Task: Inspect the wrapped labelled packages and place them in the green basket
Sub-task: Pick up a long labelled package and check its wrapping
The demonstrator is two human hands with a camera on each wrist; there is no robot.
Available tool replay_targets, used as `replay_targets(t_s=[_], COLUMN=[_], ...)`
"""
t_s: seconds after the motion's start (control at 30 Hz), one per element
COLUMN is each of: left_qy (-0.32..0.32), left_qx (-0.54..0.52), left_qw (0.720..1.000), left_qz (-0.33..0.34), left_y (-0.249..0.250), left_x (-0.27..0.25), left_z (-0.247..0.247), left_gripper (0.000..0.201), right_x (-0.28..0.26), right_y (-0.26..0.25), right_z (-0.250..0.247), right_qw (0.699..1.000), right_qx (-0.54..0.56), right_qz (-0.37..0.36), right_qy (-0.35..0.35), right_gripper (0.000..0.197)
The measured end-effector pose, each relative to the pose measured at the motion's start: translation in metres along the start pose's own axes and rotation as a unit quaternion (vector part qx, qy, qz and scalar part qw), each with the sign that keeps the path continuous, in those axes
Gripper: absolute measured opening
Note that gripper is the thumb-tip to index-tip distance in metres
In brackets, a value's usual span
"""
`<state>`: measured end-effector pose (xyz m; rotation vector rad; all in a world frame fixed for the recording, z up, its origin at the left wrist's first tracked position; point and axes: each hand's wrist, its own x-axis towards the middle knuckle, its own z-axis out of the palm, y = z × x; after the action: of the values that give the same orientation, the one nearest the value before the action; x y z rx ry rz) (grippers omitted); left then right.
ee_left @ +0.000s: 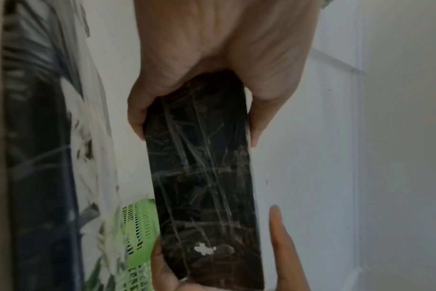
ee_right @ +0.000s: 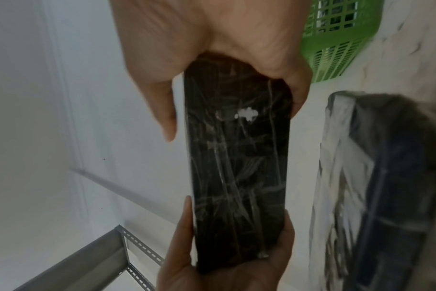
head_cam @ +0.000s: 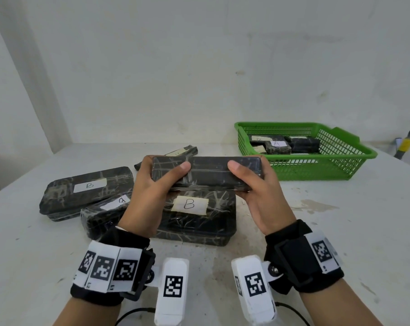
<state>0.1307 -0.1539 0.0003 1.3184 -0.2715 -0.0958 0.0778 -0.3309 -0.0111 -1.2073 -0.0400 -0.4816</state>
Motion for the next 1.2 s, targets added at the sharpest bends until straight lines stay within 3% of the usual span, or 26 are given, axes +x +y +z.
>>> replay_targets(t_s=[0.1,0.17,0.27,0.4,0.47,0.53,0.6,0.7,0.77,0.87,1.03,1.2], left_qy=[-0.007,-0.039,-0.038,-0.033,-0.037,-0.044,-0.053,-0.032,-0.013,-0.009,-0.035,-0.011], left_qx=[-0.031,-0.040,-0.057,-0.074,-0.074,-0.068,-0.061,-0.056,-0.039,-0.021,-0.020,-0.020], left_qw=[0.999,0.998,0.997,0.997,0.997,0.997,0.997,0.998,0.999,1.000,0.999,1.000], left_qz=[-0.015,-0.015,-0.024,-0.014,-0.013,-0.017,-0.020,-0.013,-0.011,-0.010,-0.005,-0.004], left_y=[0.004,0.006,0.004,0.004,0.002,0.000,0.001,-0.001,0.000,0.003,0.006,0.005], left_x=[0.002,0.001,0.002,0.006,0.008,0.009,0.007,0.006,0.003,0.000,-0.002,-0.002], left_z=[-0.004,-0.006,-0.004,-0.007,-0.010,-0.011,-0.009,-0.005,-0.001,0.001,-0.002,-0.001], left_gripper=[0.123,0.121,0.094,0.080,0.088,0.106,0.120,0.107,0.094,0.097,0.140,0.128], right_x=[0.000,0.001,0.001,0.000,-0.001,-0.001,-0.001,-0.001,-0.001,-0.004,-0.004,-0.006], right_y=[-0.002,-0.004,-0.006,-0.009,-0.011,-0.011,-0.011,-0.010,-0.008,-0.005,-0.003,0.000], right_z=[-0.002,-0.003,-0.005,-0.001,0.000,-0.002,-0.003,-0.003,-0.003,0.000,-0.001,0.004], right_qw=[0.999,0.999,0.999,0.998,0.998,0.999,0.999,0.999,0.998,0.996,0.997,0.997], right_qx=[0.015,0.019,0.018,0.045,0.044,0.016,-0.009,-0.019,-0.039,-0.080,-0.065,-0.071], right_qz=[0.001,0.004,-0.003,0.018,0.024,0.008,-0.006,-0.012,-0.015,-0.027,-0.028,-0.032], right_qy=[-0.038,-0.039,-0.032,-0.043,-0.040,-0.035,-0.035,-0.042,-0.041,-0.023,-0.003,0.003], right_gripper=[0.041,0.039,0.039,0.063,0.062,0.040,0.030,0.027,0.032,0.052,0.048,0.061])
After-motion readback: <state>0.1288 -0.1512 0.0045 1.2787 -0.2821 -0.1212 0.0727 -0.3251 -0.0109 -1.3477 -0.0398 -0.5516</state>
